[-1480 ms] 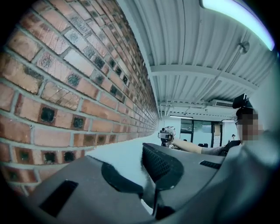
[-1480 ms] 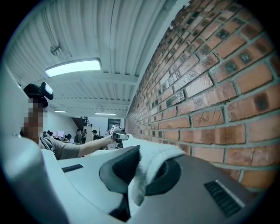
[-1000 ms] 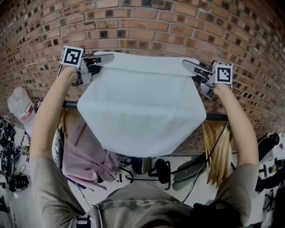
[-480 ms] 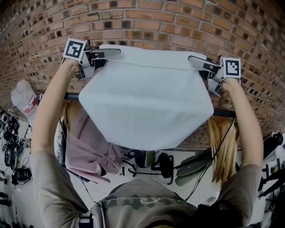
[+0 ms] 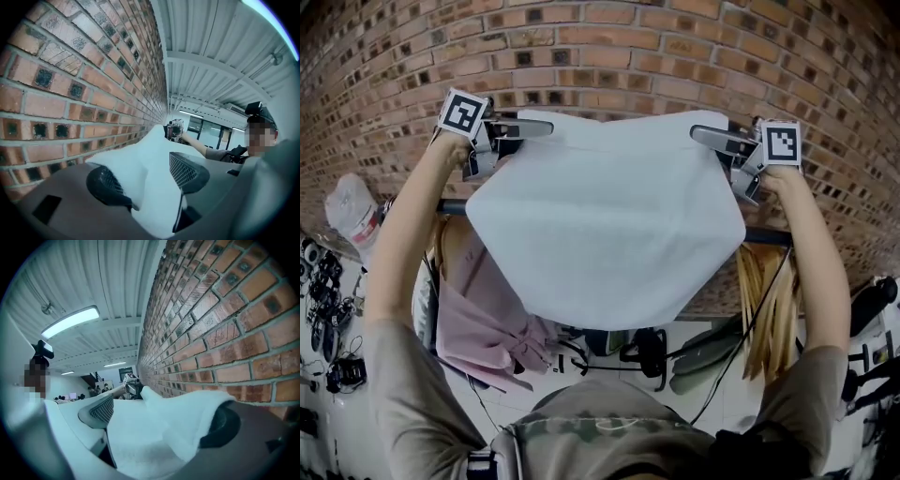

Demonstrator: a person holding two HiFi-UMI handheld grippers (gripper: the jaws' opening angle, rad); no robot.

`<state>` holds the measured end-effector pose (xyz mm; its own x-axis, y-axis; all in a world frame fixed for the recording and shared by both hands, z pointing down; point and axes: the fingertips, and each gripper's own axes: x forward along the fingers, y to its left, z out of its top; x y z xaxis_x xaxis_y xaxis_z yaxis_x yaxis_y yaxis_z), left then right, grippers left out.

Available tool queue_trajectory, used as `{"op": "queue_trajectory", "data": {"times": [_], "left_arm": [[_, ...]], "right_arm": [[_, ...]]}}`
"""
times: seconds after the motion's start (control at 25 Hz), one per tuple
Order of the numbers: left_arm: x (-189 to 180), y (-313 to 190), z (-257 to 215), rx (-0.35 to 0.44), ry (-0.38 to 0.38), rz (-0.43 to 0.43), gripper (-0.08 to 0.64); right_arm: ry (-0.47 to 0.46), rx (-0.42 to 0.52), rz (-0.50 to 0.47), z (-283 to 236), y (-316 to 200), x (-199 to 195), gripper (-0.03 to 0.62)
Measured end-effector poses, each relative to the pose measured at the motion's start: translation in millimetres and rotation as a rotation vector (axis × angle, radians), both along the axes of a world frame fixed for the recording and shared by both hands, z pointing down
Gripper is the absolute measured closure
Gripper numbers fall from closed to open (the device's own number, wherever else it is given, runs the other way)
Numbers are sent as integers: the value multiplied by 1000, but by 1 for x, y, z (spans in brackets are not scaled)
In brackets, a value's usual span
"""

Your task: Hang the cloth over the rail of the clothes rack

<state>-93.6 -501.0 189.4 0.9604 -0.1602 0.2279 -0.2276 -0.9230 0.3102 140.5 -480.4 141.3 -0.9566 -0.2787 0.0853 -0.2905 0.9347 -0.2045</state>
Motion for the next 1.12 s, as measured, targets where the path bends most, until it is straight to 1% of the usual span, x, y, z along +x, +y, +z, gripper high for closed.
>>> {"op": "queue_trajectory", "data": {"times": [0.08,0.2,0.28,0.4,0.44,0.52,0.6,0.64,0.68,0.76,0.88,1.04,1.12], "left_arm": [[0,-3,6,-7,-33,-12,298],[0,-4,8,-20,-28,-15,298],[0,-4,10,-25,-32,-16,298],[4,0,20,-37,-79,17,298],[5,2,23,-41,-94,26,298],[5,2,26,-50,-104,25,298],[5,1,27,-50,-111,18,298],[5,1,29,-46,-122,20,298],[6,1,30,-42,-134,24,298],[7,1,34,-41,-152,23,298],[2,-3,37,-37,-174,-7,298],[-3,-8,48,20,-275,-10,298],[-6,-11,51,31,-308,-21,298]], "right_arm": [[1,-12,4,1,-2,3,61],[-19,-30,25,-2,-7,9,61],[-66,-42,32,-10,-9,13,61],[-168,-49,17,-29,-7,20,63],[-174,-40,12,-32,-5,20,61],[-125,-24,7,-27,-2,15,61],[-54,-29,13,-14,-4,12,63],[-35,-37,22,-10,-5,13,63],[-32,-46,34,-9,-7,15,63],[-57,-62,55,-11,-10,20,63],[-65,-63,58,-12,-12,20,63],[-20,-69,53,-3,-13,14,63],[-3,-74,58,0,-14,13,63]]}}
